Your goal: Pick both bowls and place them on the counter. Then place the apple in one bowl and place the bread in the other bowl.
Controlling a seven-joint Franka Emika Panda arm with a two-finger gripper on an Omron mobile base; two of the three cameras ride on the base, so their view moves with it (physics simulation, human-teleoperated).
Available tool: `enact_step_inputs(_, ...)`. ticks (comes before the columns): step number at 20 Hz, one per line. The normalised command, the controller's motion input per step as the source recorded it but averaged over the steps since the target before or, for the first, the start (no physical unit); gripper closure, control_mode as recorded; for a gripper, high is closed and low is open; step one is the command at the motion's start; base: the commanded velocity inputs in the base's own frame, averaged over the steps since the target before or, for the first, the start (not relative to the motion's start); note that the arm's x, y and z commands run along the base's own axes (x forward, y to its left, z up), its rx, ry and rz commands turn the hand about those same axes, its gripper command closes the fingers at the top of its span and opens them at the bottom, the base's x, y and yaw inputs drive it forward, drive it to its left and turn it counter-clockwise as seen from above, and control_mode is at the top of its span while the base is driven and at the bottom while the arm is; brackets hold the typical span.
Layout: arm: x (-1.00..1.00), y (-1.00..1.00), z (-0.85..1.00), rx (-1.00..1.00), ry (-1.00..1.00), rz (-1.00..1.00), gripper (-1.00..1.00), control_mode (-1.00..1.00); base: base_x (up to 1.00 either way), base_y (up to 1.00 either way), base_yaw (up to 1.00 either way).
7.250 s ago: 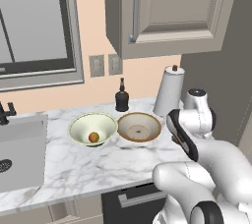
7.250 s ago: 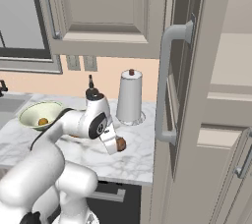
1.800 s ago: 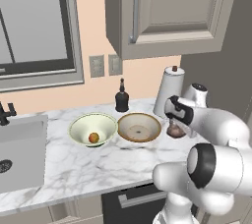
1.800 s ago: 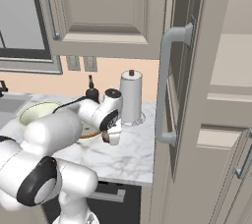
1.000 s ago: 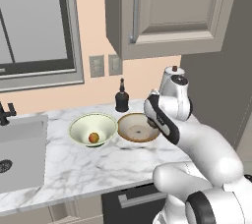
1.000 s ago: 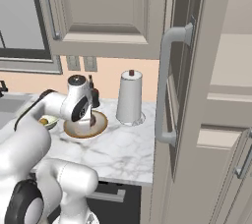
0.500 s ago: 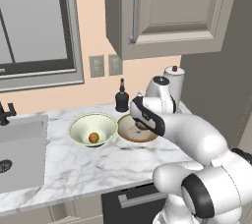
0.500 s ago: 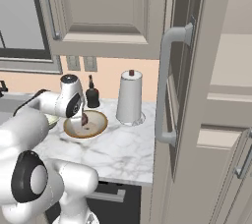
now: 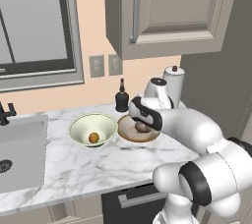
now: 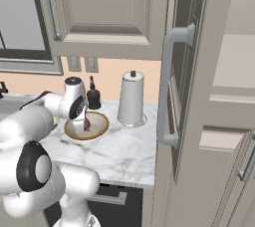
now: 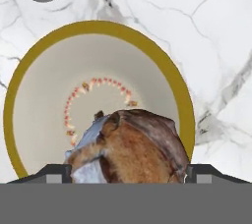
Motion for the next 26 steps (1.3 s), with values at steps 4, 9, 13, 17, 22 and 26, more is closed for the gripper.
enact_step_inputs(4, 0.00, 0.00, -0.34, 0.00, 0.06, 0.00, -1.00, -1.00, 0.00, 0.00, 0.00)
enact_step_inputs(9, 0.00, 0.14, -0.02, 0.00, 0.01, 0.00, -1.00, -1.00, 0.00, 0.00, 0.00)
enact_step_inputs(13, 0.00, 0.02, 0.22, 0.00, 0.00, 0.00, -1.00, -1.00, 0.00, 0.00, 0.00)
enact_step_inputs(17, 0.00, 0.04, 0.19, 0.00, 0.00, 0.00, -1.00, -1.00, 0.00, 0.00, 0.00)
enact_step_inputs(22, 0.05, 0.02, 0.09, 0.00, 0.00, 0.00, -1.00, -1.00, 0.00, 0.00, 0.00)
enact_step_inputs(26, -0.43, 0.00, 0.25, 0.00, -0.01, 0.00, -1.00, -1.00, 0.00, 0.00, 0.00)
